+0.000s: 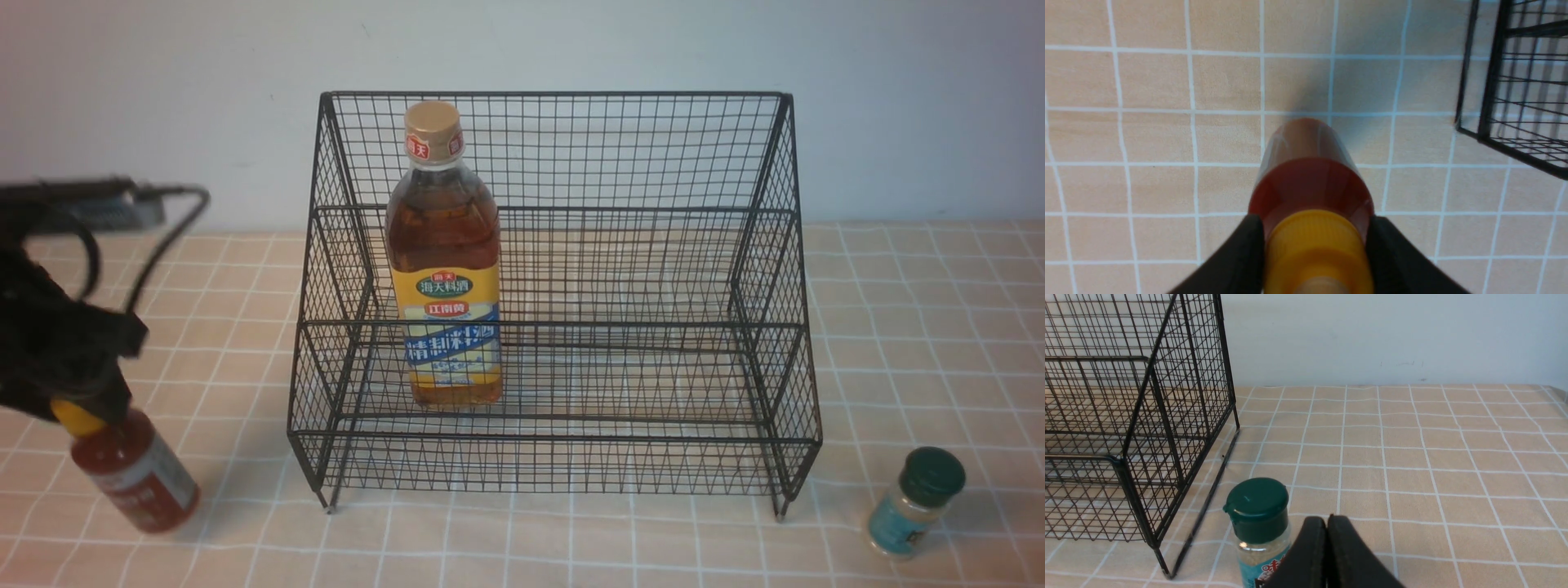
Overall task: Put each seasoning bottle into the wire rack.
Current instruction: Use the left arm to put the condiment bottle back on the shelf
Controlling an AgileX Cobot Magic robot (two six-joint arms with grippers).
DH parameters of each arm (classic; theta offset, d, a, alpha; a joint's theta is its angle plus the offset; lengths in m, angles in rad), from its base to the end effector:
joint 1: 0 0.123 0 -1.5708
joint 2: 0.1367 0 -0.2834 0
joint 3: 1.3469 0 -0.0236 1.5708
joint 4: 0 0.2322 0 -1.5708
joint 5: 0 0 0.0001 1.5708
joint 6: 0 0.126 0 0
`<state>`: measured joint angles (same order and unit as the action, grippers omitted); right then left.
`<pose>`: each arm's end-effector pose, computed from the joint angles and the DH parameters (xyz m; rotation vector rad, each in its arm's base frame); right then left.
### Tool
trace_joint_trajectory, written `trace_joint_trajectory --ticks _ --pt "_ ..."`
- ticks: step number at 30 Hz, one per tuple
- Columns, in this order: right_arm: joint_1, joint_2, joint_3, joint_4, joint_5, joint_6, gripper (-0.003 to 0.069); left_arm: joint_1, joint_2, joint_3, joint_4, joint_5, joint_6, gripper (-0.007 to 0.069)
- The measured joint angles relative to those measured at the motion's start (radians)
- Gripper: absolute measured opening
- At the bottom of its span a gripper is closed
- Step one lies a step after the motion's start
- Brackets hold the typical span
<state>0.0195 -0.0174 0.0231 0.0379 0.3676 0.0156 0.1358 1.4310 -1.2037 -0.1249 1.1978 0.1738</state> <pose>0.0689 0.0031 0.1635 0.0198 1.8570 0.0616 0.2610 0.0209 0.2756 0.0087 2.8906 -0.1218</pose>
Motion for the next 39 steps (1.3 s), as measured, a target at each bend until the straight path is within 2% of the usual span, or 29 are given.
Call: trace_joint_trajectory --ticks 5,6,7,11,15,21,31,39 --pt "0.0 0.0 0.0 0.0 0.0 0.0 -0.0011 -0.082 -0.088 -0.099 0.005 0.04 -0.051 0.028" --pt "0.0 0.0 0.0 0.0 0.0 0.0 -0.0011 -0.144 -0.108 -0.142 0.014 0.045 -0.076 0.028" --pt "0.0 0.0 0.0 0.0 0.0 0.0 -0.0011 -0.152 -0.109 -0.152 0.016 0.045 -0.08 0.028" --pt "0.0 0.0 0.0 0.0 0.0 0.0 -0.0011 -0.329 -0.113 -0.231 0.091 0.056 -0.25 0.028" --pt "0.0 0.0 0.0 0.0 0.0 0.0 -0.0011 -0.454 -0.085 -0.245 0.161 0.06 -0.38 0.028" --pt "0.0 0.0 0.0 0.0 0.0 0.0 -0.0011 -0.569 0.009 -0.25 0.223 0.051 -0.478 0.028" --pt "0.0 0.0 0.0 0.0 0.0 0.0 -0.0011 -0.598 0.105 -0.258 0.278 -0.098 -0.505 0.028" --pt "0.0 0.0 0.0 0.0 0.0 0.0 -0.0011 -0.599 0.104 -0.287 0.279 -0.085 -0.504 0.028"
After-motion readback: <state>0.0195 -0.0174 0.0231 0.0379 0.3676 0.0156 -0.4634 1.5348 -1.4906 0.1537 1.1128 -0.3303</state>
